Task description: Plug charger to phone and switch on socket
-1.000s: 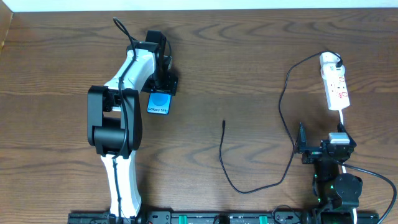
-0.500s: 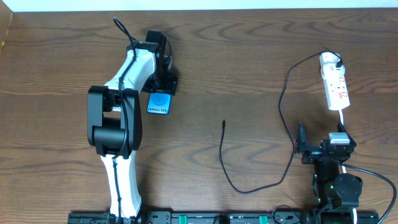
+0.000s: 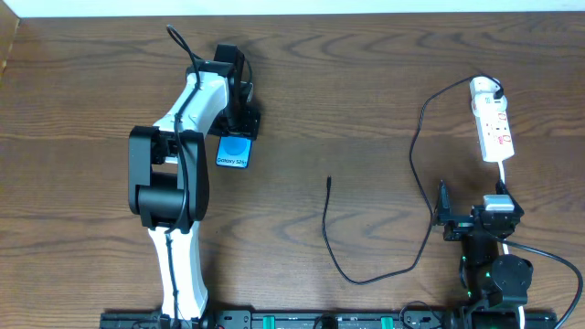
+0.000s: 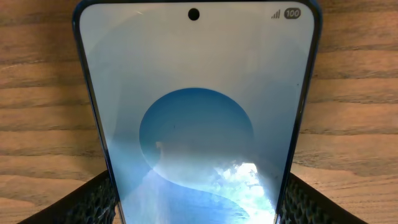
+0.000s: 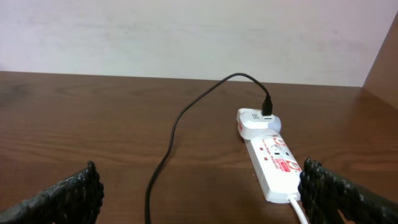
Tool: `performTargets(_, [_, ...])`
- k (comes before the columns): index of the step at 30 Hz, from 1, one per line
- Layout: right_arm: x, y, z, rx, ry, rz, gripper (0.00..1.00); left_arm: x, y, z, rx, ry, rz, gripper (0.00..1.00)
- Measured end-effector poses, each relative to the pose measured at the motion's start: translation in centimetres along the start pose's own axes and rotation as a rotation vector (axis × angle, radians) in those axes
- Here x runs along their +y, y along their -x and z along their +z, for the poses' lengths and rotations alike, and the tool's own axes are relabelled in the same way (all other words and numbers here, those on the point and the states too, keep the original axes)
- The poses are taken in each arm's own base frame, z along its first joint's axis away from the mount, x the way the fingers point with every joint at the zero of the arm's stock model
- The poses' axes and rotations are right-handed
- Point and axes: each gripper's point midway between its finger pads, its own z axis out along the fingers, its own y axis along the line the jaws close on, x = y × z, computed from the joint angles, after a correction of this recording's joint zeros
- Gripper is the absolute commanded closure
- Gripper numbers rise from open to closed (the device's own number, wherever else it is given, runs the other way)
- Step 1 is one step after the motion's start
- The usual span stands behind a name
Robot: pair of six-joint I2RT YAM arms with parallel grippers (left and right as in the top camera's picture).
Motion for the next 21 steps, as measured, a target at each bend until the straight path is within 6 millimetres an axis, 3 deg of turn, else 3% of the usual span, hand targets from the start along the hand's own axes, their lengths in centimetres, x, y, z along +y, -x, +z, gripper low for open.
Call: performTargets(21, [0.00, 0.00, 0.00, 0.000, 0.000, 0.000, 0.01, 0.00, 0.00, 0.00, 0.000, 0.000, 0.000, 0.43])
